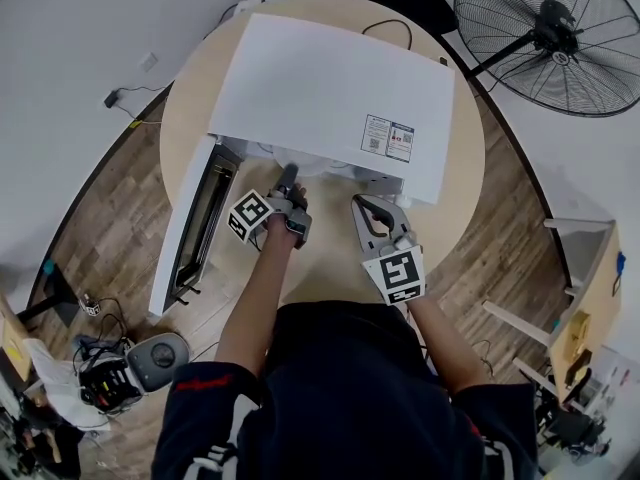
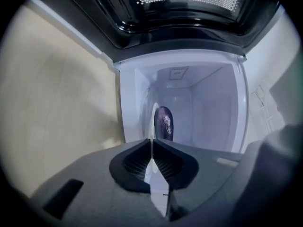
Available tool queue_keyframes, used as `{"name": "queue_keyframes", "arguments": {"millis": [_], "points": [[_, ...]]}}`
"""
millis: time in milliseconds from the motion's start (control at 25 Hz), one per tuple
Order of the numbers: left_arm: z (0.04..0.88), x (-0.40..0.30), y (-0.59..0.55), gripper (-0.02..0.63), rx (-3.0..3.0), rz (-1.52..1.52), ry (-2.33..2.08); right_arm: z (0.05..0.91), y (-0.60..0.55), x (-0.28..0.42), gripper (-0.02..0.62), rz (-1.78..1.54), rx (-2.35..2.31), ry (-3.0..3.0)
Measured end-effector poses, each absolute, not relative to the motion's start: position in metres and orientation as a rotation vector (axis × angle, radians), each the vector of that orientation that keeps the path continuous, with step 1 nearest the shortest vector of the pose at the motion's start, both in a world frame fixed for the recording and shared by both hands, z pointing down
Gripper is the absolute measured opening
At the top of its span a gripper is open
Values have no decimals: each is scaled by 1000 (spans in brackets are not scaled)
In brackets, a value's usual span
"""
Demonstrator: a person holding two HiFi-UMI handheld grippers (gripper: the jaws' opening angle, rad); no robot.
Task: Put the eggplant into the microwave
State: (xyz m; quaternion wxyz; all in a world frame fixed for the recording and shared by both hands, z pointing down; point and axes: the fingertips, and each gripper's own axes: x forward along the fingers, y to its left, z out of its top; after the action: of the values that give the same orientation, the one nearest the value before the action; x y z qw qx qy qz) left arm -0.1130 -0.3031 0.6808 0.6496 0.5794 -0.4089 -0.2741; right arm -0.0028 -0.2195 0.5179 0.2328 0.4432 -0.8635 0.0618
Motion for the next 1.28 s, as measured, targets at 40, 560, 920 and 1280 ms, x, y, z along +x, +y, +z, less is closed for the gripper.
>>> {"name": "queue_keyframes", "arguments": {"millis": [40,560,920,1280], "points": [[681,-113,-304,28,1321,-618,-926,518,-220,-3,11,167,1216,-2372],[677,-104,-302,67,1427,-535,-867,521,-215,-4,11,168,1210,-2367],[669,-106,-287,160,1624,-345,-857,518,-216,-7,11,167,1208,-2381],[670,-105,-264,99,1971,118,-926,523,-212,-12,11,163,1173,-2388]]}}
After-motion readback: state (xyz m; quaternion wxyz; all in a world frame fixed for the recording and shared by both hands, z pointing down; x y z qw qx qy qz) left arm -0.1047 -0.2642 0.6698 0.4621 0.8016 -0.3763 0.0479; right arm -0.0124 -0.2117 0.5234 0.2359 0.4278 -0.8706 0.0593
